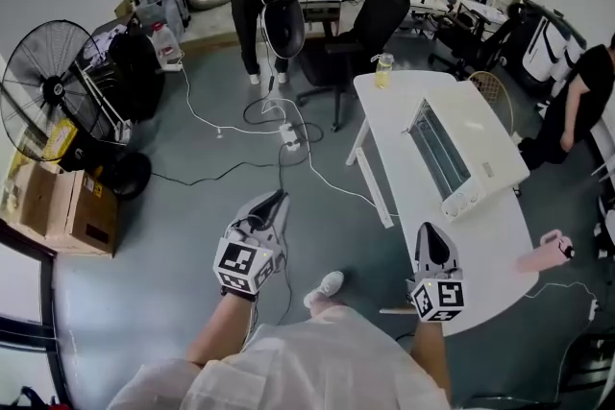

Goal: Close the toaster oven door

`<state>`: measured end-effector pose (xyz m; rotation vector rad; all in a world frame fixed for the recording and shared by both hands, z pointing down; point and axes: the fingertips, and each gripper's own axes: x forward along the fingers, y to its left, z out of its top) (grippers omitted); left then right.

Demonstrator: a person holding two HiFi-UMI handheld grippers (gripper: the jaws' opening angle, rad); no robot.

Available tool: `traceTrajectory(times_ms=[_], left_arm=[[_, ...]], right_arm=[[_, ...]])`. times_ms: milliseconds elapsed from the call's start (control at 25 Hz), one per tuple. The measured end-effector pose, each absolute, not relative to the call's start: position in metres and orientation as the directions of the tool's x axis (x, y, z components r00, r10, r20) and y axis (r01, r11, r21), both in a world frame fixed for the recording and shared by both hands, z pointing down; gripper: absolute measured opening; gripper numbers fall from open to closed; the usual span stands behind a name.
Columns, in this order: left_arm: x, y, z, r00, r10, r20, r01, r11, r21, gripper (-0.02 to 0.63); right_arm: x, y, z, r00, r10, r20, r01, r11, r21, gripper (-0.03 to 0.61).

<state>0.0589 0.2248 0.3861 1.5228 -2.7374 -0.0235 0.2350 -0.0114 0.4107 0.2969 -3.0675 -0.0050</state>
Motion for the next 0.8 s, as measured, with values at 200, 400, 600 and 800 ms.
traceTrajectory(times_ms=[200,400,600,800], left_arm=[[0.009,0.182,0.392,-0.488,-0.872,0.032,-0.872,0.489,0.0,0.032],[-0.036,0.128,0.38,-0.427,-0.904,0.024,-0.904,0.427,-0.01,0.032],[-0.065,0.065,0.379,-0.357,-0.934,0.017,-0.934,0.357,-0.015,0.032],[-0.081,0.017,0.392,-0.263,-0.964,0.038,-0.965,0.263,0.005,0.032]], right_arm=[[0.195,-0.032,0.417,-0.984,-0.162,0.07,-0.161,0.987,0.024,0.003],[0.153,-0.07,0.416,-0.977,-0.202,0.075,-0.199,0.979,0.038,0.003],[0.129,-0.121,0.408,-0.962,-0.268,0.052,-0.267,0.963,0.024,0.003],[0.134,-0.139,0.412,-0.939,-0.338,0.062,-0.337,0.941,0.033,0.003]])
